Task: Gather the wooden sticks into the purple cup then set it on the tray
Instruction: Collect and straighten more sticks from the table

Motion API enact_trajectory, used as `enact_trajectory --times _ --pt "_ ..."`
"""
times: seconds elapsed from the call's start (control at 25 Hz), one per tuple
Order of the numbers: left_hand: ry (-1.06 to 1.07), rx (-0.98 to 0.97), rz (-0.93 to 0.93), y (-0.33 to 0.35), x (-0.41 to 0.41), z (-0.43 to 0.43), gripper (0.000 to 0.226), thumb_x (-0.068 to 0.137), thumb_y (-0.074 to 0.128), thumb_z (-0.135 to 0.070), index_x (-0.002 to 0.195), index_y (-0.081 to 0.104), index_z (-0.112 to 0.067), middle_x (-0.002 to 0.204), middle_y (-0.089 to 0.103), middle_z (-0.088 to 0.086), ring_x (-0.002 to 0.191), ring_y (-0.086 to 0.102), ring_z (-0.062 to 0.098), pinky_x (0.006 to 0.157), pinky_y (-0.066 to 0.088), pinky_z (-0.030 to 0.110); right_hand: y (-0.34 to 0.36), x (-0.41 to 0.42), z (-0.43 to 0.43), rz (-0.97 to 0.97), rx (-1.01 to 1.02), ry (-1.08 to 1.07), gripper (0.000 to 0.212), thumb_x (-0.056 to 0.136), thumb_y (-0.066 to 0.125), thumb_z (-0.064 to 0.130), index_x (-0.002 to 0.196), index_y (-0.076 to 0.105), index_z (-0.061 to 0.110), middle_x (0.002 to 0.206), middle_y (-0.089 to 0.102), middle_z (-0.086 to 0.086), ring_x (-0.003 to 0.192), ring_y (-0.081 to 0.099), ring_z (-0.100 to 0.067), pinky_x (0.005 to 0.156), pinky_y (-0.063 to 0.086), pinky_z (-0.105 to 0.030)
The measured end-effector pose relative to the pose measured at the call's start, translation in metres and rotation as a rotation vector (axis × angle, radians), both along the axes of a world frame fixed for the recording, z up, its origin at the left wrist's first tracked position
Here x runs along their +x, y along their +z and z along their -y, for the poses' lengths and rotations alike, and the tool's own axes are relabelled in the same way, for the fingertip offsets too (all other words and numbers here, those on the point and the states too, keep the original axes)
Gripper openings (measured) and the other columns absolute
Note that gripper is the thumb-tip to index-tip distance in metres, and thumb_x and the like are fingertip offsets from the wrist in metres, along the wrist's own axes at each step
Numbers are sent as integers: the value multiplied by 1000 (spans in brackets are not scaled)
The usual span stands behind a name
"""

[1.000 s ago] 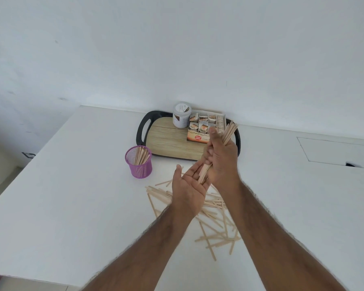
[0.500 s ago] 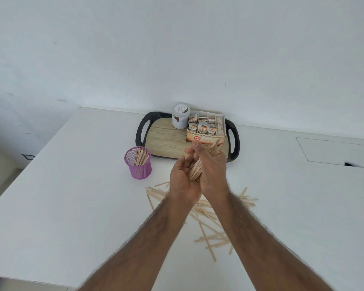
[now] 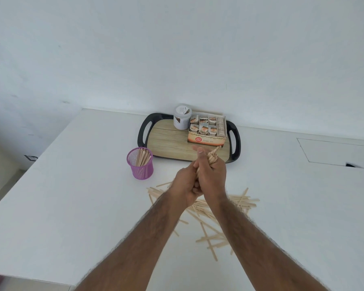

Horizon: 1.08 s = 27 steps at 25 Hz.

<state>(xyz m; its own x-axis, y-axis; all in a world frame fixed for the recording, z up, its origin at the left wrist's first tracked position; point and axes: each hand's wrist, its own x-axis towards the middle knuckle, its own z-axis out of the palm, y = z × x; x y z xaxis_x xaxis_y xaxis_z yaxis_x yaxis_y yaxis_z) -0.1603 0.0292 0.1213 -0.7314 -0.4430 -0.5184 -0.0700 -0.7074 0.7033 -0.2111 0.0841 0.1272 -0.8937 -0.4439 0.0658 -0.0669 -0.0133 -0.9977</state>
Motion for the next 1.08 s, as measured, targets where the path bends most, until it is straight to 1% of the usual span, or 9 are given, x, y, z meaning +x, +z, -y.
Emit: enact_trajectory --times 0.16,0.32,0.48,0.6,0.76,0.84,0.88,0.96,1.08 --pt "40 -136 89 2 4 4 35 99 65 -33 70 62 -14 49 41 0 36 31 7 36 22 19 3 -3 -10 -15 16 43 29 93 63 35 85 72 9 74 71 -9 67 66 -19 64 54 -38" --pt "78 -329 254 -1 7 14 39 98 65 -37 69 55 -13 51 43 0 36 35 8 41 27 21 12 -25 -23 -49 -76 -62 24 99 53 33 92 68 16 92 72 -2 76 69 -21 65 51 -20" --pt "79 -411 263 -6 6 8 39 97 64 -35 65 56 -13 51 47 -2 42 39 10 42 28 22 2 -20 -20 -153 257 71 39 100 49 38 76 72 18 75 72 7 60 64 -11 56 50 -30" --pt "99 -534 297 -8 7 10 39 97 62 -32 63 54 -13 50 45 -1 45 37 14 44 28 25 -7 -14 -26 -139 369 83 45 101 50 43 70 67 17 59 66 1 52 61 -20 50 51 -37" --pt "181 -763 344 -16 6 9 46 97 63 -33 60 46 -12 49 40 -4 44 31 11 44 28 25 -15 -12 -30 -194 473 25 51 98 52 44 57 39 16 45 39 6 44 33 -11 47 33 -32" --pt "208 -827 348 -16 5 5 27 98 60 -31 78 60 -13 60 57 -6 50 44 8 46 35 18 -13 -10 -28 -177 482 10 52 96 56 41 56 33 18 44 33 9 44 28 -10 48 29 -30" --pt "220 -808 340 -12 5 4 8 97 58 -24 100 64 -19 68 62 -6 54 50 5 50 39 17 -12 -11 -27 -173 479 13 52 95 58 39 55 32 18 44 31 9 44 27 -11 48 29 -30" --pt "237 -793 292 -8 5 7 50 94 51 -11 139 46 -33 73 59 -5 61 54 7 56 43 23 -12 -12 -28 -147 446 36 52 95 60 38 55 31 18 45 30 9 46 27 -13 48 29 -31" --pt "189 -812 230 -2 7 9 62 94 46 -5 148 40 -36 85 61 -5 69 56 12 64 46 29 -11 -12 -30 -108 393 44 51 92 62 33 54 30 19 47 29 6 47 25 -13 47 28 -31"
